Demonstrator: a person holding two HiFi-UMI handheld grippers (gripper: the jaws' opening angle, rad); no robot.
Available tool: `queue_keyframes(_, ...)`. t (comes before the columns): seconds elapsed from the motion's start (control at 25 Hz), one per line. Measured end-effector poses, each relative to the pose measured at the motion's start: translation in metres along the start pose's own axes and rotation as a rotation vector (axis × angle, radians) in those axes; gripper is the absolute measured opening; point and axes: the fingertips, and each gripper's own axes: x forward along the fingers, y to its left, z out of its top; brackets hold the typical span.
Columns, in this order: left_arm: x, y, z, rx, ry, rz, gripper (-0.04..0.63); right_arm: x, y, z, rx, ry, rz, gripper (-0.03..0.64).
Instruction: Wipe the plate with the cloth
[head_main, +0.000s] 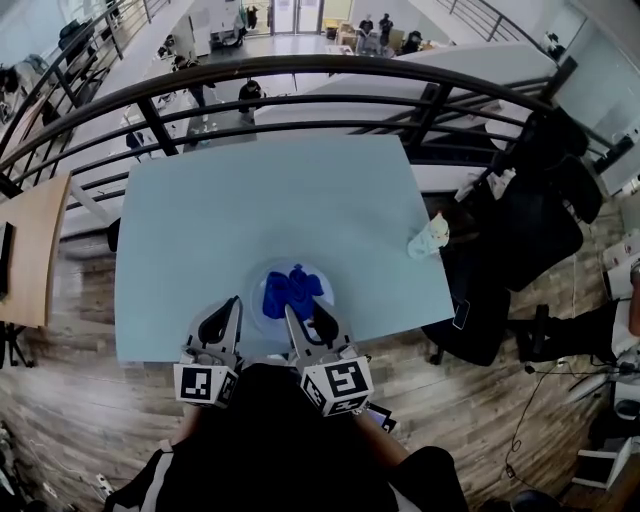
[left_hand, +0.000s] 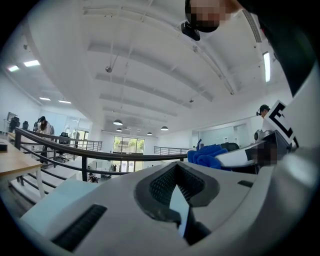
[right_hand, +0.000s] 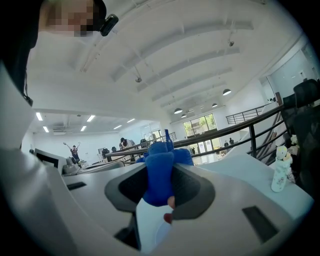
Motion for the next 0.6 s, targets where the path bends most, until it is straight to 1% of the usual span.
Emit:
queue_keyframes(0.12,-0.002,-0.002,0.001,-0.003,-0.009,0.006,0.001,-0.001,0.001,-0.001,-0.001,-0.001,0.008,0.118)
queue_keyframes(0.24,-0.003,0.005,0.002,0.000,-0.009,0.005,0.002,0.005,0.008,-0.001,-0.006,0.006,0.014,0.118)
queue_keyframes(0.36,-0.007,0.010,0.001,-0.017,-0.015,0.003,0.002,0.007,0.015,-0.005,-0.008,0.018,0.015,0.118)
queue_keyframes(0.48,-0.016,0.010,-0.009,-0.010,0.014,0.013,0.002,0.000,0.017,-0.008,-0.010,0.020,0.010,0.118)
queue_keyframes(0.6,-0.023,0.008,-0.012,-0.012,0.024,0.019,0.002,-0.006,0.021,-0.008,-0.009,0.019,0.009,0.118)
